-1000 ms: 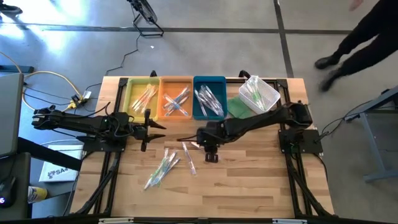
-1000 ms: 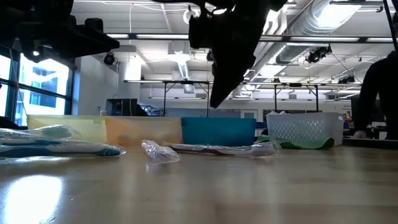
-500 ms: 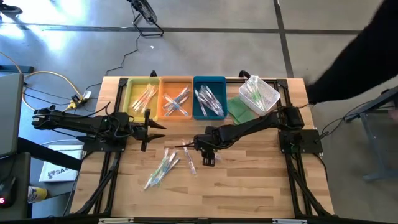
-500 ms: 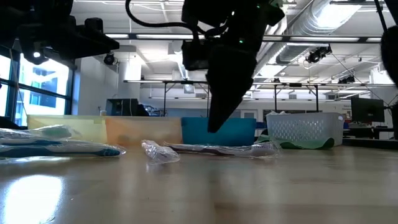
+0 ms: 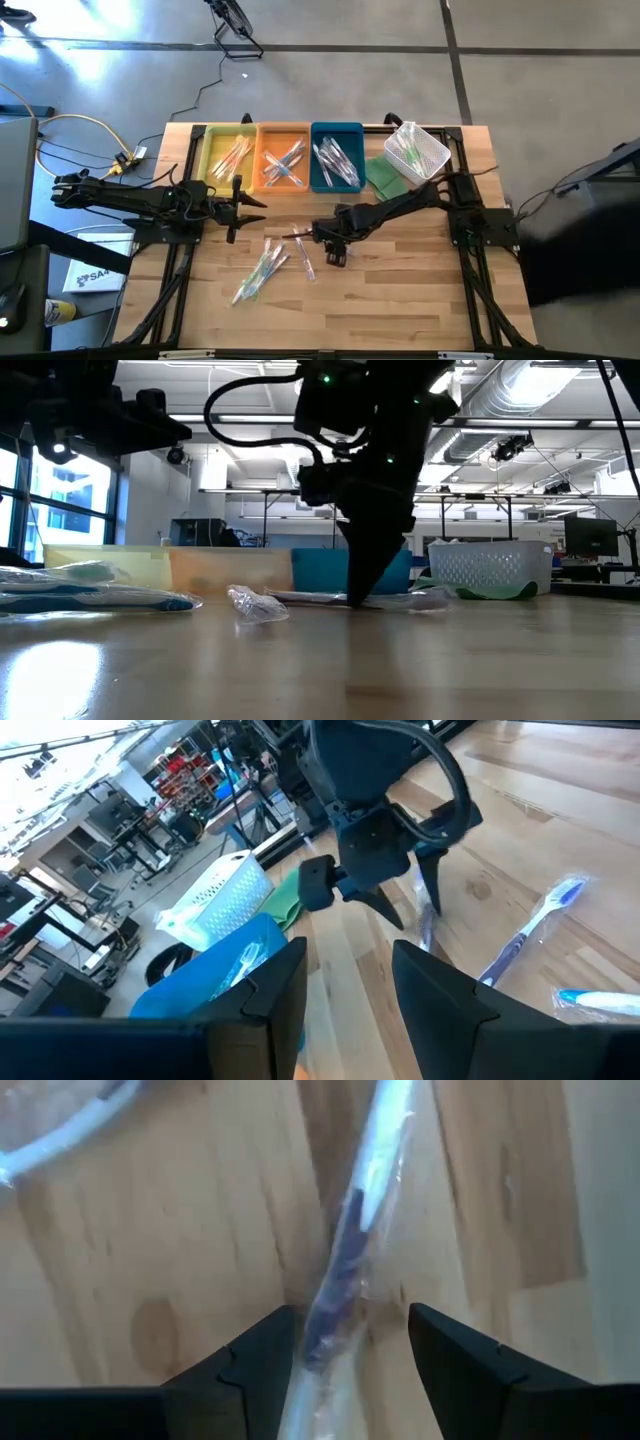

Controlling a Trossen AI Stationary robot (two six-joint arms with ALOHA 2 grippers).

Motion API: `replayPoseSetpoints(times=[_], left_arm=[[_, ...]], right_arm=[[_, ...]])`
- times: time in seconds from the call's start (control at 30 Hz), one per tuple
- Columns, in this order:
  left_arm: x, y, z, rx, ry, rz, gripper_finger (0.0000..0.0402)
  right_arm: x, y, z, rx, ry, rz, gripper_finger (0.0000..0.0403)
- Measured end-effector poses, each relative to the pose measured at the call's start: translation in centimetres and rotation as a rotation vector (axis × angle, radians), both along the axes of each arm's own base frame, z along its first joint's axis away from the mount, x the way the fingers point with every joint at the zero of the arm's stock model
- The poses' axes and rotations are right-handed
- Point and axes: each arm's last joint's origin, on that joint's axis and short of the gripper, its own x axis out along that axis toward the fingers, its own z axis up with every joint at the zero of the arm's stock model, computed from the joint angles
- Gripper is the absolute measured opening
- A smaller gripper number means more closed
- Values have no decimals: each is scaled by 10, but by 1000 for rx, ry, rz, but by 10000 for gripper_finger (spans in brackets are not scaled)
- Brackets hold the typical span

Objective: Pick & Place Toothbrushes
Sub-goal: Put the purple toothbrush into the blue bin

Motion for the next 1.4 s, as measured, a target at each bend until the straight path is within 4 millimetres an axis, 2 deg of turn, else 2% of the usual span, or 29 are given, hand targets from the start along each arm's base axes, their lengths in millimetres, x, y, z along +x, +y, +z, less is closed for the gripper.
replayPoseSetpoints(times=[0.3, 0.7, 1.03, 1.4], left_arm=[[0, 0, 0, 18, 5, -3, 143], [0, 0, 0, 18, 5, -2, 143], [0, 0, 0, 18, 5, -2, 143], [0, 0, 0, 17, 4, -2, 143]], right_arm=[[-4, 0, -6, 5, -9, -20, 178], [-4, -1, -7, -15, -12, -30, 71], [-4, -1, -7, 8, -8, -23, 16], [-5, 0, -4, 33, -11, -16, 10]])
